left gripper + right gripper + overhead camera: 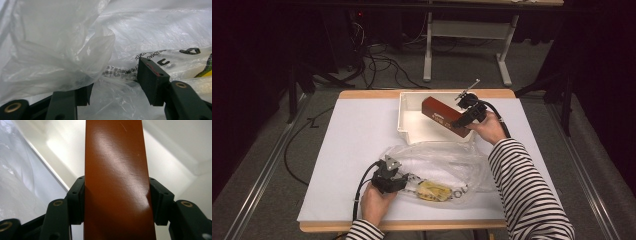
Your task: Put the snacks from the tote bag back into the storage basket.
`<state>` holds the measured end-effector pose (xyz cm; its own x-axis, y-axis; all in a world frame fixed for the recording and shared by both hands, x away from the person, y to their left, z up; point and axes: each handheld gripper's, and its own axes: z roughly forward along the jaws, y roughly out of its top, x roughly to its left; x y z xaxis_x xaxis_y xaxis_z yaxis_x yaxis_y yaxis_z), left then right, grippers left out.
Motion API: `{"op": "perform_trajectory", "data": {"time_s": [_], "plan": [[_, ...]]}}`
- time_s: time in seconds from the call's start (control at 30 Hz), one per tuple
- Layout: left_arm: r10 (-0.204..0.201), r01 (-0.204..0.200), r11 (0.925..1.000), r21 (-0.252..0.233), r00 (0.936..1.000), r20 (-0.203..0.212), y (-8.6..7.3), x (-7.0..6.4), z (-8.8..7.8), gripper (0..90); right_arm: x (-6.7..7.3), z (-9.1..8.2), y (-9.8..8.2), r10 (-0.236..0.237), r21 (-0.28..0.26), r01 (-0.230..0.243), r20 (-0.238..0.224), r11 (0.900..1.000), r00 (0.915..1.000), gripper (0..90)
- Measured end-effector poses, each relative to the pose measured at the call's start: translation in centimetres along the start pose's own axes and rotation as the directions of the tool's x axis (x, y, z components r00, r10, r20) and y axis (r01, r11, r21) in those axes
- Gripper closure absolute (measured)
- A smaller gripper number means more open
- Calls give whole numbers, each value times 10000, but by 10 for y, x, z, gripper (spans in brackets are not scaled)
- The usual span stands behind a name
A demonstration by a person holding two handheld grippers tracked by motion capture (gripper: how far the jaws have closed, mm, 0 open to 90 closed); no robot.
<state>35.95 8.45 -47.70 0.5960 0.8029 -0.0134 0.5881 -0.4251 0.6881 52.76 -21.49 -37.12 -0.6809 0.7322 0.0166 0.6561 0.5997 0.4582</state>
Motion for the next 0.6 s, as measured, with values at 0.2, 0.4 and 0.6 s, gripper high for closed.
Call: {"op": "perform_trajectory", "data": {"time_s": [0.2, 0.4, 0.6], "plan": [[0, 0, 10000, 3, 10000, -2, 0, 0, 0, 480, -2, 8, 1, 70, 223, -71, 32, 9997, 10000, 427], [-4, 4, 10000, 6, 10000, 4, 0, 0, 0, 480, -4, 13, 3, 132, 209, -132, 4, 9997, 9999, 427], [31, -31, 10000, 91, 10000, 40, 1, 0, 0, 480, -5, 19, 3, 164, 350, -163, -29, 9993, 9999, 426]]}}
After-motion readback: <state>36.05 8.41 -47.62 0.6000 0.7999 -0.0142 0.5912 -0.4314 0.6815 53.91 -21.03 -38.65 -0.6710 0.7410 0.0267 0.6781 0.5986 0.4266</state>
